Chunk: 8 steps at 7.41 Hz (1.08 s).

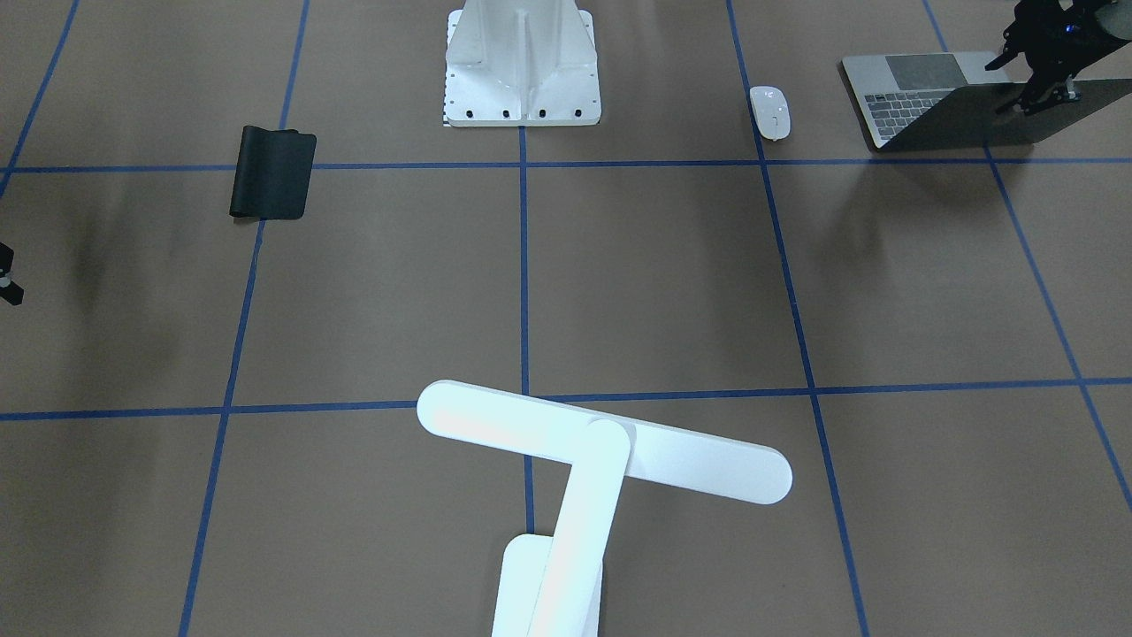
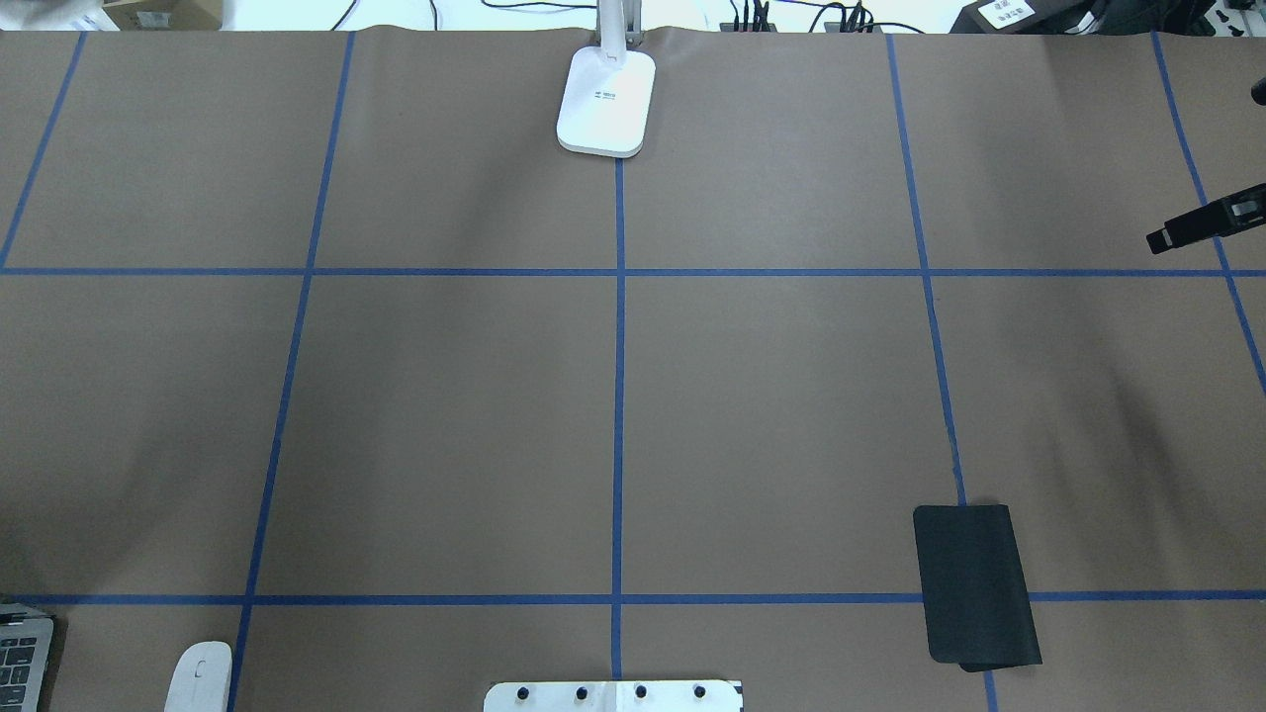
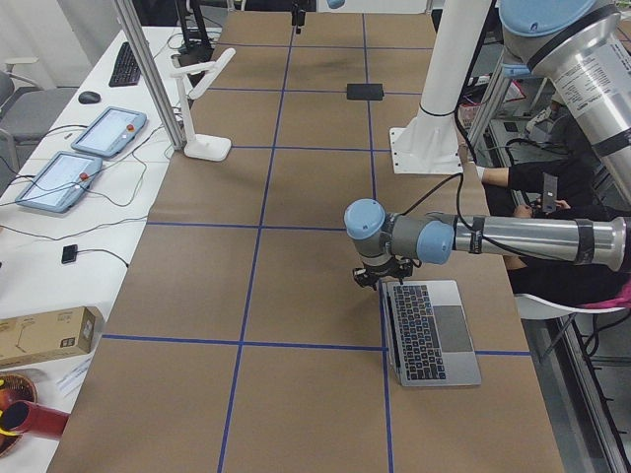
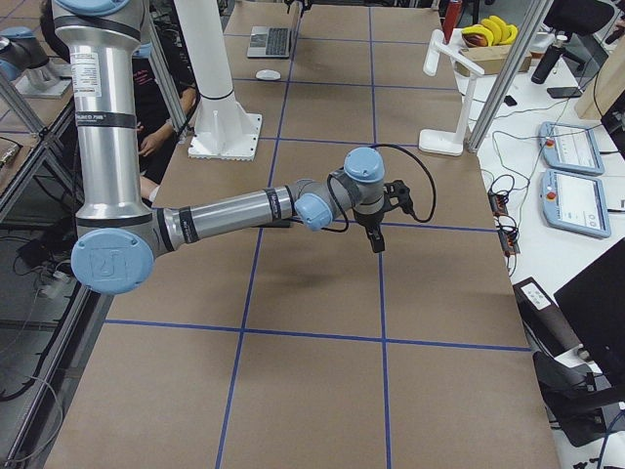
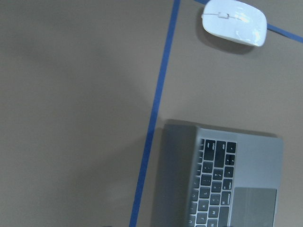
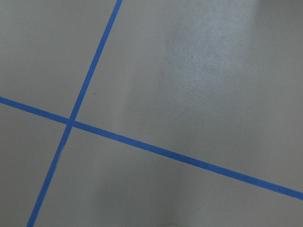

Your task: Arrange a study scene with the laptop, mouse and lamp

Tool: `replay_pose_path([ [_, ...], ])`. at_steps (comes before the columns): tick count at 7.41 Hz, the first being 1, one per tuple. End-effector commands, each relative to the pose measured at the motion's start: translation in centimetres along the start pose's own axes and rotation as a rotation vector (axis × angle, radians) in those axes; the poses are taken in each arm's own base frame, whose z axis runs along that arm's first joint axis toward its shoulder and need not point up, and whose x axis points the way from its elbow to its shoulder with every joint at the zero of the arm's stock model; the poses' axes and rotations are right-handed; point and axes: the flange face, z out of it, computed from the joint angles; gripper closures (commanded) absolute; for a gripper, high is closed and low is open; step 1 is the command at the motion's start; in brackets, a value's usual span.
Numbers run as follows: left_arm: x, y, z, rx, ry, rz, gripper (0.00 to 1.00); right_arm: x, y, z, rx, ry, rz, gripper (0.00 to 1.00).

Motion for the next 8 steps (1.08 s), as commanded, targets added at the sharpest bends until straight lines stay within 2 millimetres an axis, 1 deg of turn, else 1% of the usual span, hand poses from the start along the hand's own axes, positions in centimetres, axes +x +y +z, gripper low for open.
replay_pose_path([
  [1,0.5,0.5,0.1,-0.004,0.006,-0.005,0.48,0.0,0.1,0.0,-0.001,0.000,0.001,0.00],
  [2,0.5,0.5,0.0,-0.003,0.004,-0.005,0.52,0.0,0.1,0.0,-0.001,0.000,0.001,0.00],
  [3,0.5,0.5,-0.1,-0.001,-0.001,-0.004,0.61,0.0,0.1,0.0,-0.001,0.000,0.001,0.00],
  [4,0.4,0.6,-0.4,0.003,-0.010,-0.005,0.66,0.1,0.1,0.0,-0.002,-0.001,0.002,0.00],
  [5,0.5,0.6,-0.7,0.007,-0.018,-0.001,0.67,0.2,0.2,0.2,-0.005,0.000,0.004,0.00],
  [8,0.5,0.9,-1.4,0.018,-0.041,-0.015,0.80,0.3,0.2,0.3,-0.008,0.000,0.007,0.00],
])
